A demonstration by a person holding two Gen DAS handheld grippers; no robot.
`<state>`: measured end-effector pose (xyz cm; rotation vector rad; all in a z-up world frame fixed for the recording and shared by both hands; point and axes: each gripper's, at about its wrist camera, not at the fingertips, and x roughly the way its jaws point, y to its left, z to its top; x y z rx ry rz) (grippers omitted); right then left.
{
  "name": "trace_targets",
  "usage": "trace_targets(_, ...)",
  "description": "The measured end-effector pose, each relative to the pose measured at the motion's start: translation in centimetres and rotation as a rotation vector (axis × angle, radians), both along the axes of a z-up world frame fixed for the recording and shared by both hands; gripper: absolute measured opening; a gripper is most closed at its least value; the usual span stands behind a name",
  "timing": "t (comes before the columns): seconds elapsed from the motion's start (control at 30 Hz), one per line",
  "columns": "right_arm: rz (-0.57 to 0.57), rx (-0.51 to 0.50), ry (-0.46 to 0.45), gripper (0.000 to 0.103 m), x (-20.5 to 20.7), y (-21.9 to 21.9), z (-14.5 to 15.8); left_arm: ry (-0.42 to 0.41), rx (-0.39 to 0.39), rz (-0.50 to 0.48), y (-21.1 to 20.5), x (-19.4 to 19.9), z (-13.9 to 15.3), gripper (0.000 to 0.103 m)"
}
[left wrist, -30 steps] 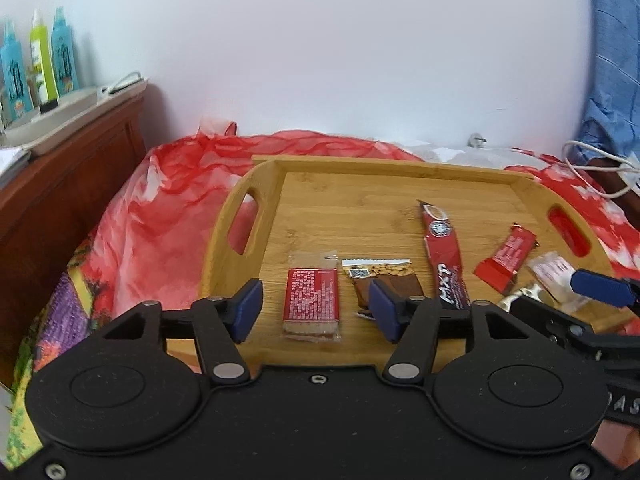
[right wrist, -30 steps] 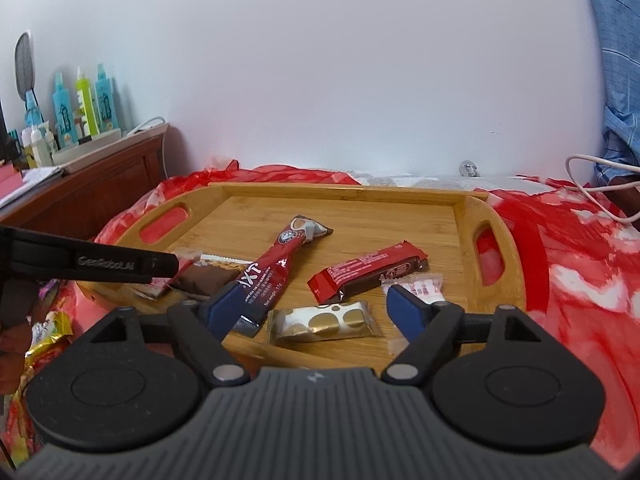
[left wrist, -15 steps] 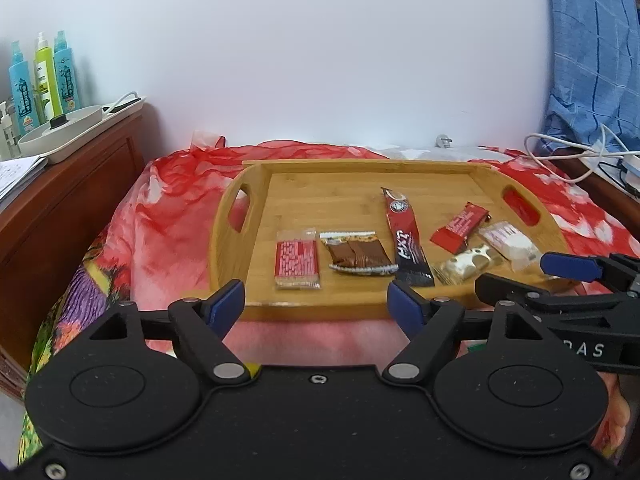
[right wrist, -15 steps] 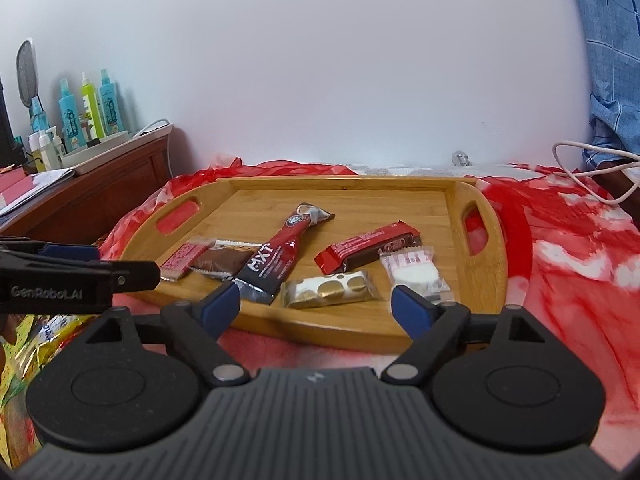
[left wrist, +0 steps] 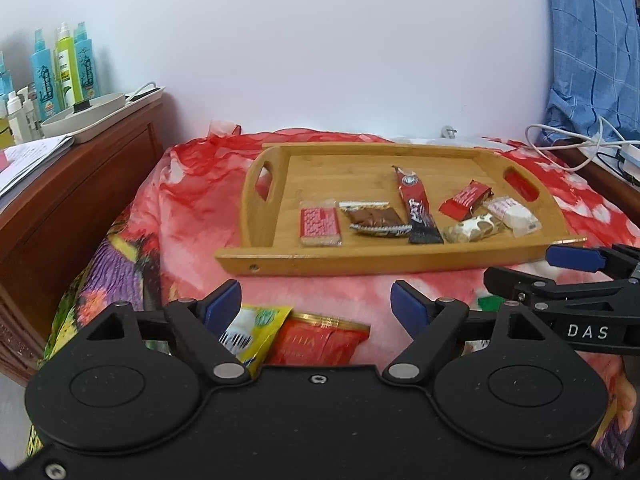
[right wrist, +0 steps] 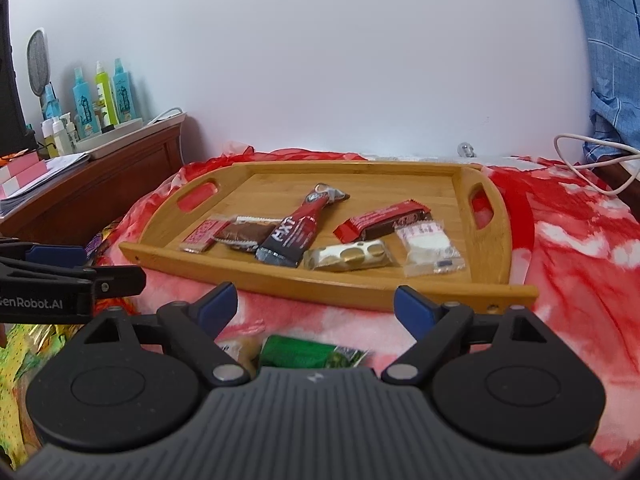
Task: Organize snacks
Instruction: 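Withdraw both tools from the tray toward the remaining snacks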
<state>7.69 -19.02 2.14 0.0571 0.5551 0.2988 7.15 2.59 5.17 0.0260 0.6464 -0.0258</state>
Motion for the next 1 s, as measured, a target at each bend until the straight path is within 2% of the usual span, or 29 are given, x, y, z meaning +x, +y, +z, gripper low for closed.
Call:
trace_targets(0.3, 0.023, -0.002, 0.017, 0.094, -1.5, 0.3, -0.7, 0.009, 0.008, -0.003, 0.9, -2.2, -1.0, 0.081)
trace_targets(0.37, 0.029, -0.014, 0.004, 0.094, -2.0, 0.6, -0.8, 0.006, 0.007, -0.01, 0.9, -2.4, -1.2, 0.075)
trace_targets(0.43, 0.032, -0.022, -0.002, 0.091, -2.4, 0.8, -0.8, -0.005, 0.012, -0.016, 1.0, -3.0, -1.4, 0.059)
trace_targets(0.47, 0.032, -0.021, -0.003, 0.088, -2.6, 0.9, -0.8, -0.004, 0.018, -0.019, 1.0, -3.2, -1.5, 0.048)
trace_targets(0.5, 0.032, -0.021, -0.003, 0.084, -2.8, 1.0, -0.9, -0.003, 0.022, -0.025, 1.0, -3.4, -1.6, 0.042)
trace_targets(0.63, 0.007, -0.029, -0.023, 0.076, -3.5, 1.0, -1.0, -0.013, 0.017, -0.065, 0.9, -4.2, -1.5, 0.034)
trace_targets(0.7, -0.015, -0.029, -0.037, 0.072, -3.6, 0.9, -0.9, -0.01, 0.02, -0.079, 0.8, -4.4, -1.4, 0.034)
trace_targets(0.83, -0.048, -0.038, -0.034, 0.072, -3.4, 0.7, -1.1, 0.002, 0.042, -0.058, 0.7, -4.3, -1.8, 0.034)
trace_targets(1.0, -0.052, -0.061, -0.009, 0.072, -3.0, 0.9, -1.7, 0.023, 0.007, -0.049, 1.2, -3.5, -2.2, 0.04)
